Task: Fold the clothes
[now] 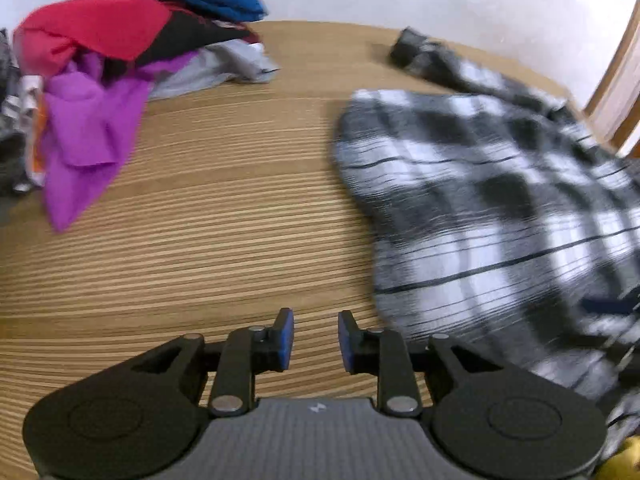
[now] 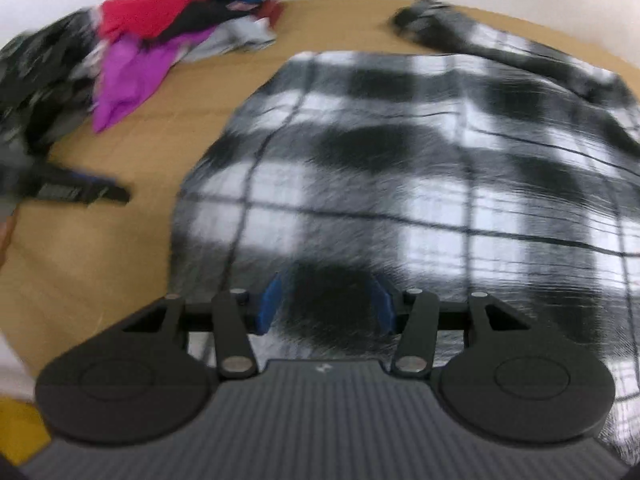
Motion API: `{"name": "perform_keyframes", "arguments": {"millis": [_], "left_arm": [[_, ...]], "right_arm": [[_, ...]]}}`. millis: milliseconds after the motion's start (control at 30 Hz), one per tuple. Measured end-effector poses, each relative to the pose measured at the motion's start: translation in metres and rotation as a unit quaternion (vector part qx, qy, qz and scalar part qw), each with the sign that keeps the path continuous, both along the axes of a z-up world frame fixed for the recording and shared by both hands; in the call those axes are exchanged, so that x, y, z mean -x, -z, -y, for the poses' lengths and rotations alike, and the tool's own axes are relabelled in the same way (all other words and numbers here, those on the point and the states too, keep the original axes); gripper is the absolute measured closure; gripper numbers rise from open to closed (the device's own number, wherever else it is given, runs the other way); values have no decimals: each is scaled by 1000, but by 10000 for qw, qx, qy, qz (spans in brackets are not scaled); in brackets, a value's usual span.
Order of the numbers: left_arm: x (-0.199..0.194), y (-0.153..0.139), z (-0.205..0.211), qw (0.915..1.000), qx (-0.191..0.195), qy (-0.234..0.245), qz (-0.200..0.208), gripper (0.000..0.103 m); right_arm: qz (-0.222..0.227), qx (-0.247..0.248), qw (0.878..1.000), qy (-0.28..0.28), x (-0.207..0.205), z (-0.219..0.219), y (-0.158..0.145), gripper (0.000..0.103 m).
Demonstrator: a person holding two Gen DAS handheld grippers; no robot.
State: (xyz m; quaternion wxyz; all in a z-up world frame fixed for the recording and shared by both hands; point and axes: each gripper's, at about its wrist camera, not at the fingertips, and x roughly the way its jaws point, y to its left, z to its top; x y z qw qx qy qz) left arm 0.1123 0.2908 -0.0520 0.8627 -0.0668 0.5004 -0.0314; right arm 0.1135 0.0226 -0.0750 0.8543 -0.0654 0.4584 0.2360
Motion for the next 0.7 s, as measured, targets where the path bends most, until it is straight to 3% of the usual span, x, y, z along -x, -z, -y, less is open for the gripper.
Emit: {"name": "perform_keyframes", "arguments": {"millis": [67, 200, 300, 400, 567, 700], "left_arm": [[-1, -1, 17, 9995, 159, 270, 81, 66], [-3, 3, 56, 9970, 195, 730, 148, 39], [-6, 5, 83, 9961, 33, 877, 69, 36], [-8, 8, 99, 9959, -1, 905, -52, 34], [-12, 16, 132, 9918, -168, 1218, -359, 33], [-4, 17, 169, 9884, -344, 1406, -462, 33]], "right_arm": [[-80, 203, 9997, -118, 10, -1, 4, 52], [-216, 686, 9963, -475, 33, -6, 17, 48], [-31, 1018, 9916, -794, 50, -16, 17, 48], [382, 945, 9918, -774, 58, -9, 3, 48], [640, 1007, 9928, 80, 47, 58, -15, 48], [1011, 1489, 9789, 968, 40, 148, -23, 48]]}}
